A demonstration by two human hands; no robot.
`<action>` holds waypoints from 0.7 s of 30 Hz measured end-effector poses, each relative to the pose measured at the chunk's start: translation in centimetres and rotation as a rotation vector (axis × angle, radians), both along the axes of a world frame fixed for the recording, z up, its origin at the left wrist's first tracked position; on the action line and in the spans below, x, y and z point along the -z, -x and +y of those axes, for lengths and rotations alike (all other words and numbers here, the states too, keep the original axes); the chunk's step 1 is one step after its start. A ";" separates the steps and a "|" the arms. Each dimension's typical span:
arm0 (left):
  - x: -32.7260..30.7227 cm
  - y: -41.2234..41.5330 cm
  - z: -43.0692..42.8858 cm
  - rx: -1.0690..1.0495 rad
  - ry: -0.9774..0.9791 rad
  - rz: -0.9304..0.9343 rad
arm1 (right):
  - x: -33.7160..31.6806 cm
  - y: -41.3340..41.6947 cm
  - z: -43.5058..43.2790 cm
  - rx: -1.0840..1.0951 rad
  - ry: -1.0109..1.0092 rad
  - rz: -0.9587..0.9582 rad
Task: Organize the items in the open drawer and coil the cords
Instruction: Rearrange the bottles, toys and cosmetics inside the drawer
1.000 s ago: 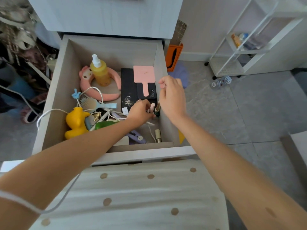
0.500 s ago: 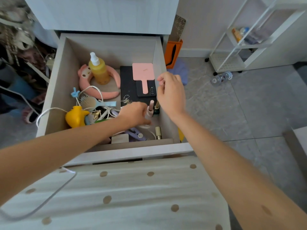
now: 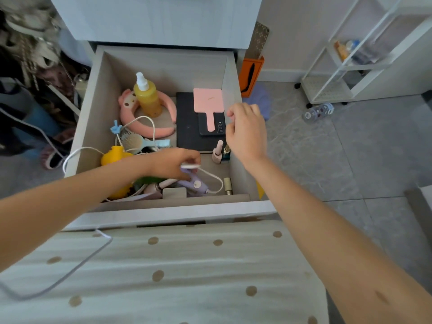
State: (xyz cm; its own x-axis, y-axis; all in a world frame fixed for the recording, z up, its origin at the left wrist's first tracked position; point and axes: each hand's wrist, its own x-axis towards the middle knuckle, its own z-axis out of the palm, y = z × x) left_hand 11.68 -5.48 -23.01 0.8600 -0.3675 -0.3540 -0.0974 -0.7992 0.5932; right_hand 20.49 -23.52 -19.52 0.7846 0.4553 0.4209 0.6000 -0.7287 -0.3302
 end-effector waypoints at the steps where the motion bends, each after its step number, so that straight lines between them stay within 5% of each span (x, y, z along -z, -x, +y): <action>1: -0.6 -0.2 0.3 0.004 0.028 0.078 | -0.1 0.0 0.0 -0.002 0.009 -0.003; 6: -2.4 -0.4 1.7 0.085 0.043 0.169 | -0.1 0.1 -0.1 0.008 -0.010 -0.026; 9: -4.3 0.0 3.6 -0.137 0.137 0.100 | -0.1 0.0 -0.1 0.000 0.003 -0.029; 13: -4.9 0.1 6.8 -0.691 0.373 -0.081 | -0.4 0.1 -0.1 -0.018 0.024 -0.021; 18: -2.3 -0.1 9.0 -0.985 0.164 -0.175 | -1.7 2.1 1.1 -0.322 0.123 -0.185; 21: -0.6 -0.4 8.9 -1.093 0.067 -0.208 | -2.7 5.5 3.8 -0.529 0.346 0.238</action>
State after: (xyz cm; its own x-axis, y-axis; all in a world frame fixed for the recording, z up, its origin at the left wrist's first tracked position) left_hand 12.08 3.38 -22.43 0.7727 0.6107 -0.1733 0.5366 -0.4825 0.6923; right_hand 14.95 -19.68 -16.80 0.4726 0.8809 0.0245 0.8446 -0.4448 -0.2979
